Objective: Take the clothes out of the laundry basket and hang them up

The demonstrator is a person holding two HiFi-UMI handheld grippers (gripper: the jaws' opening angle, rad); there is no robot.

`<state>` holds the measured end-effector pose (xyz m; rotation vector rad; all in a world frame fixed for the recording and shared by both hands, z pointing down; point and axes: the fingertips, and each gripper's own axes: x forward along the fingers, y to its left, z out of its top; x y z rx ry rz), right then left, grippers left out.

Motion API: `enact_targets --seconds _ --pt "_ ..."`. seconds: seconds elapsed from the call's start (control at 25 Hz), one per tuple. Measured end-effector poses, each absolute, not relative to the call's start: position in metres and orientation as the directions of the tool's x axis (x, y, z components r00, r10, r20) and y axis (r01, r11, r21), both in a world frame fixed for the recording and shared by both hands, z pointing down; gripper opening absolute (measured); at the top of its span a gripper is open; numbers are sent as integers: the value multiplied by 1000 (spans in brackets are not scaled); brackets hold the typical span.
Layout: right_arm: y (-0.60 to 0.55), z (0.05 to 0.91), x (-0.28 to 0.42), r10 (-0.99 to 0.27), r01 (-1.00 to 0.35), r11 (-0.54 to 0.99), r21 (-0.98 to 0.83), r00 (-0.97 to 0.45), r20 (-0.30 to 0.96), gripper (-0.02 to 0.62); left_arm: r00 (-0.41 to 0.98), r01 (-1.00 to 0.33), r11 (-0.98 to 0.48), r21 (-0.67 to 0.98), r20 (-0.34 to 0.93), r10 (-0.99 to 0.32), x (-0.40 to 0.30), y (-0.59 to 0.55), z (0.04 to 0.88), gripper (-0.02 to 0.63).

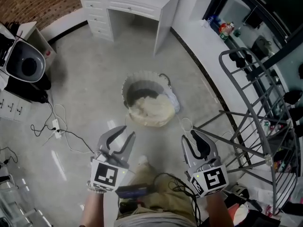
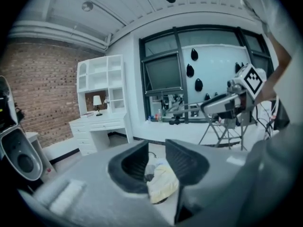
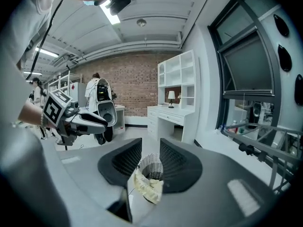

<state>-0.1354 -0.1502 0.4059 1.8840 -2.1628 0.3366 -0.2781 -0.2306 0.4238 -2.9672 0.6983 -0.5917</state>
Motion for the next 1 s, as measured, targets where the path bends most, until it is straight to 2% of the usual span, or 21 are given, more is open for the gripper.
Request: enact_targets --seconds 0.36,0.72,1.0 --pt "-201 455 -122 -906 -981 193 -30 -190 377 106 785 -477 -874 -91 404 -471 -271 -281 498 115" --pt "-275 551 -125 -840 -934 354 -52 -342 423 106 709 -543 -836 -85 488 -510 -265 -323 605 120" --pt "-309 622 -131 -784 -900 428 -86 -417 460 106 663 -571 -820 -38 567 -488 -266 -341 697 146"
